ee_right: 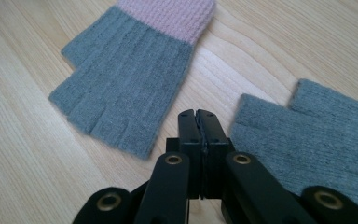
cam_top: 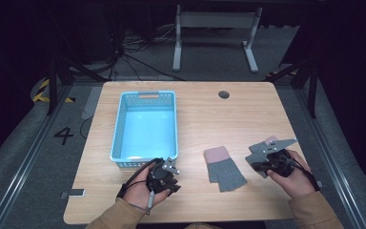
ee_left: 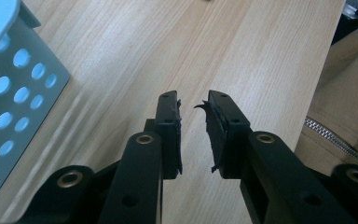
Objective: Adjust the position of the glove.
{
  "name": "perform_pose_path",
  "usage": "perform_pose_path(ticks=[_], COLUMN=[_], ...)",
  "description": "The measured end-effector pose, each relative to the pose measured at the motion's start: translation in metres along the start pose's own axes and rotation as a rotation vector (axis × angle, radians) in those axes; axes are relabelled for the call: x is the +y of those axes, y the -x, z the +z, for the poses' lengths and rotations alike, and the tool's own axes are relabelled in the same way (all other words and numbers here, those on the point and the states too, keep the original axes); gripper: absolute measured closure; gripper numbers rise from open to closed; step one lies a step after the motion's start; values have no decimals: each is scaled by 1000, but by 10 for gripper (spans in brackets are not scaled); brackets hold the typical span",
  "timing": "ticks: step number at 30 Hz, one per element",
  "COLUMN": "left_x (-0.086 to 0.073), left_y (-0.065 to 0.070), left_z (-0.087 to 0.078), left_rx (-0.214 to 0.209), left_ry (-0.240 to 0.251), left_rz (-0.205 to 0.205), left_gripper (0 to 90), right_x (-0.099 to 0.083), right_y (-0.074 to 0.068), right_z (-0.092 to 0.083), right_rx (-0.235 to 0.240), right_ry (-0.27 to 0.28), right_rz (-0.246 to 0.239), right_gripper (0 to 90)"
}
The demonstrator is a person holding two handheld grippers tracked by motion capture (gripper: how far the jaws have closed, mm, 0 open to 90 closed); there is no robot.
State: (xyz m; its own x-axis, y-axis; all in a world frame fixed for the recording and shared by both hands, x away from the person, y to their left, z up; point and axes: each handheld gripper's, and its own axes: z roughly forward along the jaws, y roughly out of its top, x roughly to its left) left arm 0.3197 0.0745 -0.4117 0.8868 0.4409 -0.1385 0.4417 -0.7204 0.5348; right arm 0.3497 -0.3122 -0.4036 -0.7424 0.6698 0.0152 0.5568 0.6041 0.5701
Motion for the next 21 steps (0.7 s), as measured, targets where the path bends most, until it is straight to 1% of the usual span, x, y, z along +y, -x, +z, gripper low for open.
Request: perform_pose_path(ticks=[1, 3, 4, 7, 9, 11, 14, 18, 19, 20, 21], left_x=[0, 0, 0, 0, 0, 1, 1, 2, 2, 2, 2], left_y=[-1, -2, -2, -3, -4, -5, -4, -4, -4, -4, -4], left_z=[0, 0, 0, -1, -2, -2, -3, -4, -4, -3, -3], left_rx=[5, 7, 7, 5, -2, -5, -9, -12, -11, -13, -12], left_ry=[-2, -3, 1, -1, -5, -11, -12, -22, -21, -19, -19], left_rz=[7, 2, -10, -12, -20, -10, -11, -2, -9, -10, -10], left_gripper=[750, 750, 750, 751, 751, 751, 753, 753, 753, 751, 751], right_x=[0, 0, 0, 0, 0, 0, 0, 0, 1, 1, 1], right_y=[0, 0, 0, 0, -1, -2, -3, -6, -7, -9, -9], right_z=[0, 0, 0, -1, 0, 1, 0, 4, 6, 10, 10], right_rx=[0, -1, 1, 18, 20, 23, 28, 45, 46, 56, 56], right_ry=[0, 0, 1, 3, -1, -6, -5, -25, -33, -52, -52], right_rz=[0, -1, 1, 9, 7, 0, 0, -11, -8, -19, -19], right_gripper=[900, 900, 900, 900, 900, 900, 900, 900, 900, 900, 900])
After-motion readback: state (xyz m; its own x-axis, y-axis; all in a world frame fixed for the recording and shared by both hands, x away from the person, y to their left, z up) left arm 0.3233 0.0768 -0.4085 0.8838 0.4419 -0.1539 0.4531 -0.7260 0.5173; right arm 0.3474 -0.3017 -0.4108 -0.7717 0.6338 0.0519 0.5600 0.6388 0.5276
